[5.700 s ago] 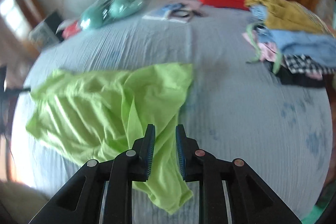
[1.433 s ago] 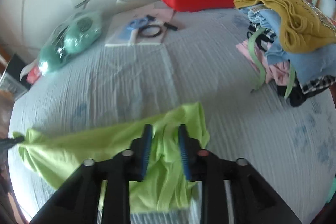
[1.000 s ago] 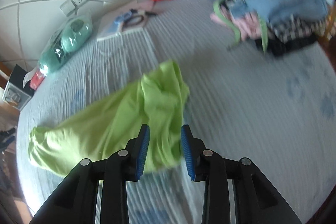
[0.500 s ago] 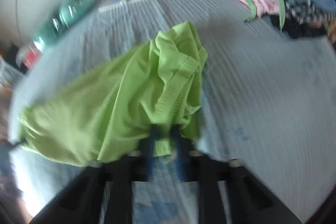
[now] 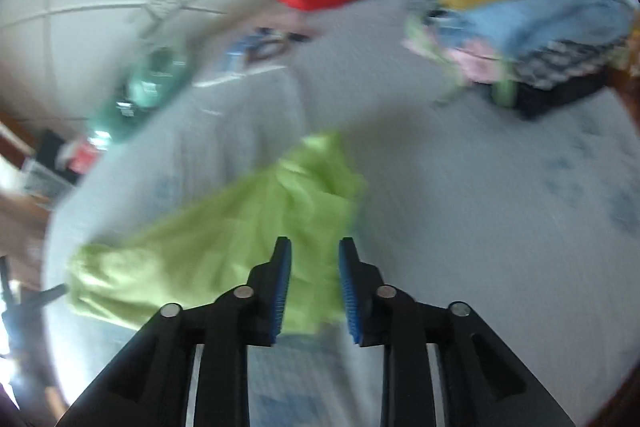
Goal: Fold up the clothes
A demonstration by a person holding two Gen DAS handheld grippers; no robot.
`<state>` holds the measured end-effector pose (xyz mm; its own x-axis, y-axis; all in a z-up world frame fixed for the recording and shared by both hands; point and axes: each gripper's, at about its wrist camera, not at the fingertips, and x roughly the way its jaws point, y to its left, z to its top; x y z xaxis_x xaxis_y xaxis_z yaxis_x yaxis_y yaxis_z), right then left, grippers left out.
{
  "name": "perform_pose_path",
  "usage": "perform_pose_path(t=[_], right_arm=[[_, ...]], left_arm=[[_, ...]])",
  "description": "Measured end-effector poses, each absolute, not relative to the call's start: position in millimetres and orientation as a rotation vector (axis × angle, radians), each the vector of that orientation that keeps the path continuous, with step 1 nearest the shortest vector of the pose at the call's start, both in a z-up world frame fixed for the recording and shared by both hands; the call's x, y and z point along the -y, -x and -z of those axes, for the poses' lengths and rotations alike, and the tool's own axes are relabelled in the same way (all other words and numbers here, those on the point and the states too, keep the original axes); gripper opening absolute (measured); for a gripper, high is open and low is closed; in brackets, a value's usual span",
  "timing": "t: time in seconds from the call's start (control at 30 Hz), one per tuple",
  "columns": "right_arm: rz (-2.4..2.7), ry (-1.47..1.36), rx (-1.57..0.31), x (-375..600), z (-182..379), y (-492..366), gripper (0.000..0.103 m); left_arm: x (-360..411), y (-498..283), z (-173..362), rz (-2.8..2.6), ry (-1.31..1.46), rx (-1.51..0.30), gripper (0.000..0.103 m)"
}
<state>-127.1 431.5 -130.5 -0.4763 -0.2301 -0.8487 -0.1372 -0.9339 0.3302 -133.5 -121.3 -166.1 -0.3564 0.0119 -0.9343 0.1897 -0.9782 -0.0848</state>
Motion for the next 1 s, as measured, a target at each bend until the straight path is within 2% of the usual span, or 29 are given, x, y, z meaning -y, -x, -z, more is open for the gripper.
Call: perform_pose_path(t=[0.07,0.2,0.3,0.33,0.4,0.43,0.63,0.77,0.83,0.87,0.93,0.97,1.0], right_arm=[[2.574,-1.619,0.567,-425,144,143,0.032],[2.593,-1.798,0.589,-428,173,162,0.033],[2.609,-1.741,0.676,-433,161,141,0.034],[2.61,-1.714,0.706,-433,156,132,0.037],[2.592,-1.691,0.786,-435,153,111,0.054],[2.577,-1.689,0.829,-435,154,102,0.056],[2.467,-1.719,1.075,-435,176,88,0.057],[2.487,-1.752,1.12,-426,188,97,0.057],[2.553,-1.741,1.079,-418,191,108,0.058],[2.588,-1.743,1.039,-413,190,112,0.058],[2.654,-1.777,0.888,-398,188,124,0.024],[2.687,-1.771,0.81,-386,182,127,0.015],[2.718,-1.751,0.734,-372,173,129,0.013]], left_arm=[[119,136,166,2.495,-1.711,-0.278,0.079],[117,126,175,2.441,-1.746,-0.284,0.079],[122,115,172,2.414,-1.741,-0.279,0.079],[123,107,171,2.4,-1.739,-0.281,0.079],[127,96,169,2.376,-1.731,-0.297,0.079],[127,90,167,2.372,-1.728,-0.306,0.079],[127,60,161,2.37,-1.705,-0.323,0.079],[140,51,159,2.385,-1.709,-0.349,0.079],[151,52,160,2.395,-1.712,-0.362,0.079],[156,53,160,2.401,-1.714,-0.369,0.079],[169,53,158,2.421,-1.721,-0.366,0.079],[175,53,157,2.432,-1.725,-0.361,0.079],[184,54,156,2.446,-1.722,-0.358,0.079]])
